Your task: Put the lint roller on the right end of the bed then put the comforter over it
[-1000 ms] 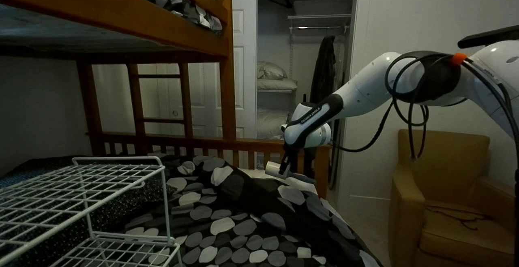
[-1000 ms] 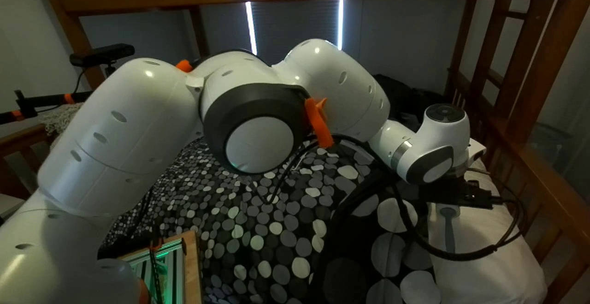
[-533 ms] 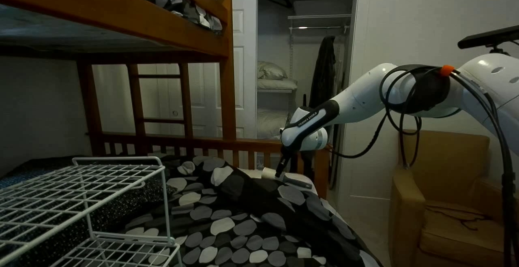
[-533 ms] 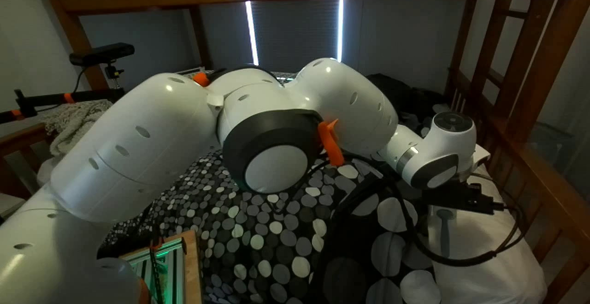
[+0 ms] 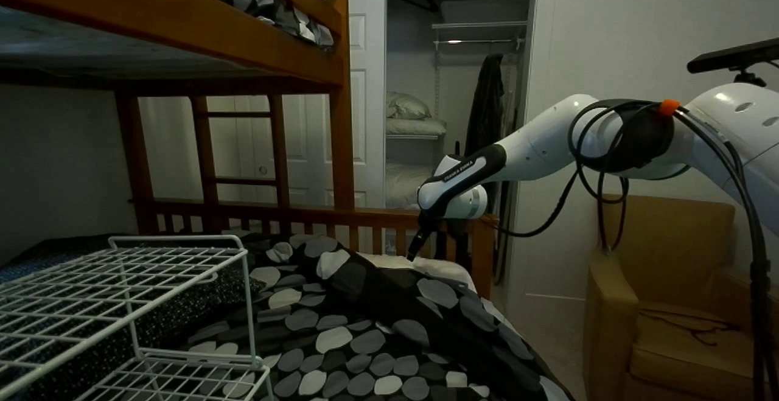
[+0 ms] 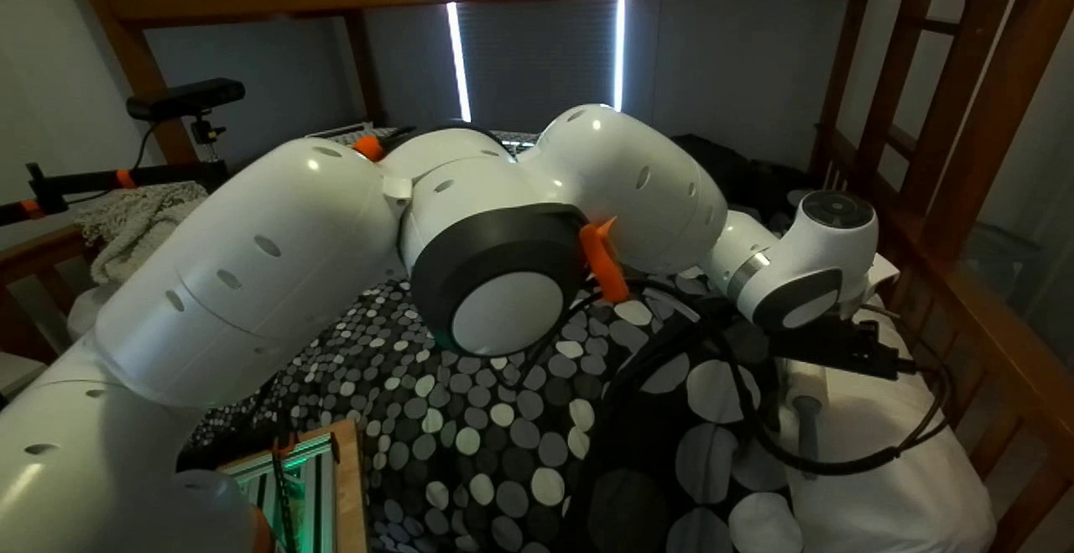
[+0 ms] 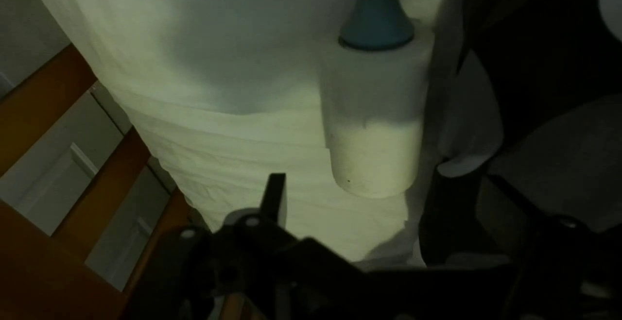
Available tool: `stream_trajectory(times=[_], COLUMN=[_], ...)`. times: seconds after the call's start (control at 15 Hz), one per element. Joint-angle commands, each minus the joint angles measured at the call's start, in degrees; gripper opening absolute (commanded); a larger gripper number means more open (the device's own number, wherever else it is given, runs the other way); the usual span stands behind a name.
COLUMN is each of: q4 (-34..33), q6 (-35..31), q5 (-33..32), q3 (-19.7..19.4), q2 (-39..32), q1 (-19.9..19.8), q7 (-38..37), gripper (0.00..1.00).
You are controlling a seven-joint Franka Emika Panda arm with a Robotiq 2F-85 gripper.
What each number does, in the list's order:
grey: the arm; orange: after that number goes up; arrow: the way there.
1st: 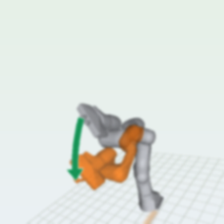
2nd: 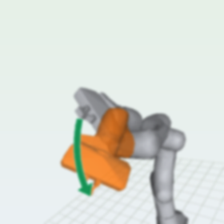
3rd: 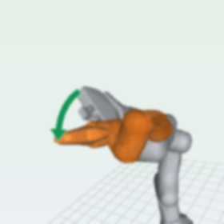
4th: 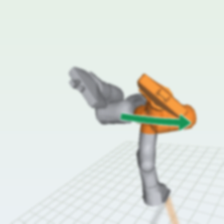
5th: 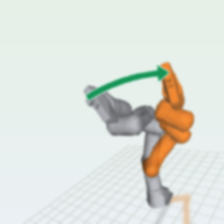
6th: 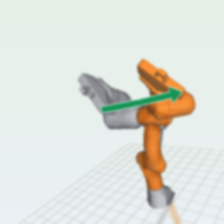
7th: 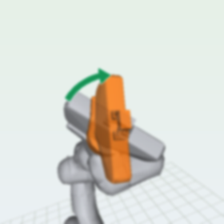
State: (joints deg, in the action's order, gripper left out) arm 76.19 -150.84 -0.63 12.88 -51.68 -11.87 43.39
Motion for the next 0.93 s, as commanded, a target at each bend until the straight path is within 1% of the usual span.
stream_trajectory(times=[0.0, 0.13, 0.4, 0.6, 0.67, 0.73, 0.8, 0.87], q4=[4.0, 7.2, 12.9, 15.8, 16.6, 17.5, 13.2, 14.2], q6=[3.5, 4.5, 11.1, 16.3, 18.8, 20.1, 18.3, 19.1], q5=[1.5, 1.5, 1.1, 0.7, 1.2, 1.6, 1.0, 1.0], q3=[-0.5, -1.2, -3.4, -5.4, -5.5, -4.9, -5.0, -5.0], q2=[4.9, 7.9, 13.9, 15.9, 16.2, 16.7, 14.1, 14.5], q1=[0.5, 1.4, 4.4, 7.2, 7.6, 7.7, 7.6, 8.0], q7=[-3.4, -6.8, -17.8, -25.8, -27.2, -26.5, -24.6, -25.3], gripper=[1.00, 1.00, 1.00, 1.00, 1.00, 1.00, 1.00, 1.00])
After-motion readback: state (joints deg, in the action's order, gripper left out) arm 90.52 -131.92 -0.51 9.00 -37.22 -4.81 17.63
